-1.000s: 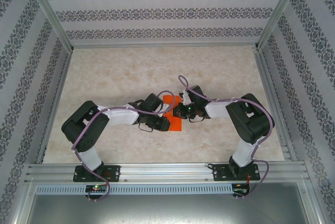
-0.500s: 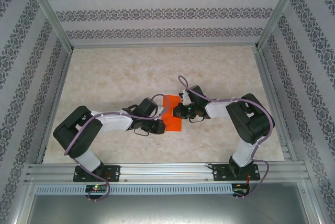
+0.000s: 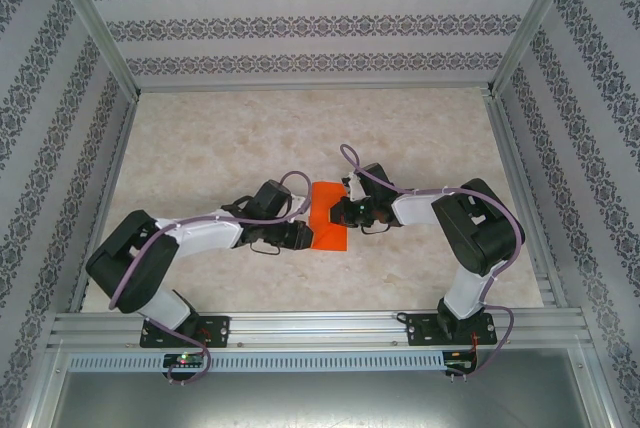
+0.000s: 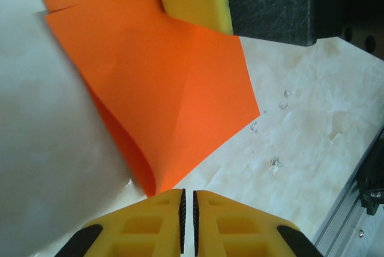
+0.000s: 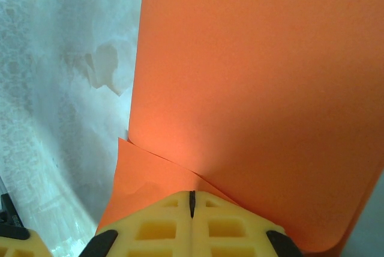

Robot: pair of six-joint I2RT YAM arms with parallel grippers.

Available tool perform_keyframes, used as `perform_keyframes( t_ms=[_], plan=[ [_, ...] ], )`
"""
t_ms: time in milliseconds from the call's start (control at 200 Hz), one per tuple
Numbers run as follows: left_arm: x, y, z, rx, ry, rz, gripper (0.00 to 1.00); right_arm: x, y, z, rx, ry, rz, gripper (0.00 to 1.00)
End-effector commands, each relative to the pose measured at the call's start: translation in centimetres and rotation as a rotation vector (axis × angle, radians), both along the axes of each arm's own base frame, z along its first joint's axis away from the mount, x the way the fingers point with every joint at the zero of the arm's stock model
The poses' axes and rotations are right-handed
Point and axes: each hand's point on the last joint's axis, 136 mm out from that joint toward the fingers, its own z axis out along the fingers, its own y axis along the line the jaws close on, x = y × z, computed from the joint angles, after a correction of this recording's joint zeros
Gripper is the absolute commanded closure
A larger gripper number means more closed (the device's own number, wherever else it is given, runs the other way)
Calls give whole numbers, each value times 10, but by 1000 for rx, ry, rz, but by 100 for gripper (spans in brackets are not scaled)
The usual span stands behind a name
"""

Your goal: Fold a paper plane with a square sheet of paper (fold left side to right side)

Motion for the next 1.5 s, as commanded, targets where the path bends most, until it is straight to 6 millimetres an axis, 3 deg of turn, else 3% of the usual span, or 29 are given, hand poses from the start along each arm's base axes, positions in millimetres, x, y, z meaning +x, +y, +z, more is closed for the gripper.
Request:
perform_keyframes(
  t_ms=[0,125,345,575,729,914,1209,1494],
  plan=[
    [10,-12,3,-53,5,-11,84,-12,-15,-17,-94,51,-13,100],
    [14,-13,-4,-35,5,-6,83,-13,-15,-18,-95,54,-11,100],
    [16,5,-29,83,24,49,86,-12,-15,-11,-86,34,-5,100],
    [6,13,-44,114,55,57,89,-6,-11,22,-38,-62,-3,100],
    [4,13,-48,122,57,52,89,-17,-2,35,-22,-108,15,100],
    [4,13,-50,149,55,42,89,-36,14,29,-66,-124,66,100],
    [3,14,-53,180,53,35,90,-37,32,22,-101,-125,126,100],
    [2,18,-56,210,61,41,90,-39,27,5,-160,-100,130,100]
  ],
)
